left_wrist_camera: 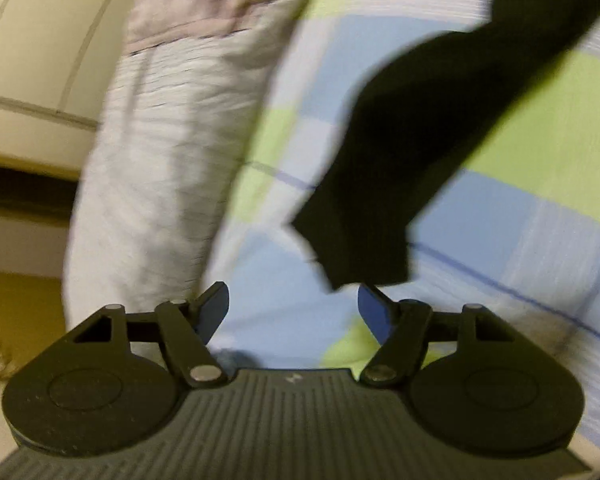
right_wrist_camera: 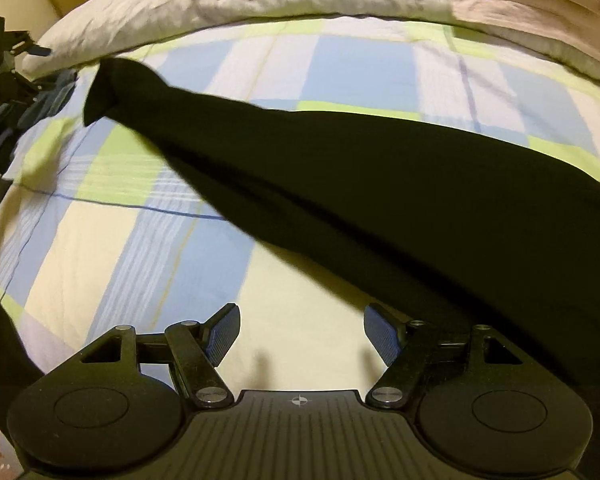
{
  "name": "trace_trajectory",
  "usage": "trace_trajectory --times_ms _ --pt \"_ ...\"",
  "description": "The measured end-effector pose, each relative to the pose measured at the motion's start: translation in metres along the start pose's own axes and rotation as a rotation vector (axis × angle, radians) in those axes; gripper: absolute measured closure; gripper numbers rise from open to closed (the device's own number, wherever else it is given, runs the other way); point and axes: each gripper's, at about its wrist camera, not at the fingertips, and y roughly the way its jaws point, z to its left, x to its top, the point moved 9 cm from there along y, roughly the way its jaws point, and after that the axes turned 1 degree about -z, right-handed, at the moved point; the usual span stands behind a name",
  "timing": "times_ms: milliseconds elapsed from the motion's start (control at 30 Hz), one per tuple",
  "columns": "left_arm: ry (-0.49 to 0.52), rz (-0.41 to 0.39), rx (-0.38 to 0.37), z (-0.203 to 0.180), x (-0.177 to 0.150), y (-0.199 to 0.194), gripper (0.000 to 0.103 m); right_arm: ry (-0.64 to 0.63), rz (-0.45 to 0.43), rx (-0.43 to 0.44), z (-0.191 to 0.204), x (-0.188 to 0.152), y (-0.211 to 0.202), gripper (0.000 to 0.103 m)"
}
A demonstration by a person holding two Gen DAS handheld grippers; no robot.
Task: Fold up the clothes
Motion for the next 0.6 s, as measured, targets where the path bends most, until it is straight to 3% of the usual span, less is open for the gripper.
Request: trace_trajectory --times_ms 100,233,300,333,367,433,600 --pt "-0.002 -0.041 -0.075 -0.034 0.011 0.016 0.034 -0.020 0.004 0.012 0.011 0.007 0.010 0.031" --pt "-0.065 -0.087 -0.053 -0.040 0.043 0.054 0.036 -0.059 0.006 -0.002 0.016 0.008 0.017 0.031" --pt "-0.137 -0.089 -0.042 -0.032 0.052 0.069 0.063 -0.082 0.010 -0.021 0.016 0.004 0.019 0.031" --pt "-0.167 -0.080 -0.038 -0.028 0.052 0.071 0.086 -0.086 0.015 -0.028 0.014 0.000 0.021 0.031" --pt "-0.179 -0.066 -0.033 -0.024 0.049 0.070 0.096 -0.084 0.023 -0.035 0.012 -0.005 0.022 0.031" --pt "-0.168 -0.052 -0.018 -0.014 0.036 0.057 0.098 -0.077 0.038 -0.048 0.009 -0.014 0.026 0.031" --pt "-0.073 -0.005 -0.091 0.006 -0.006 -0.033 0.096 -0.034 0.046 -0.035 0.014 -0.018 0.028 0.031"
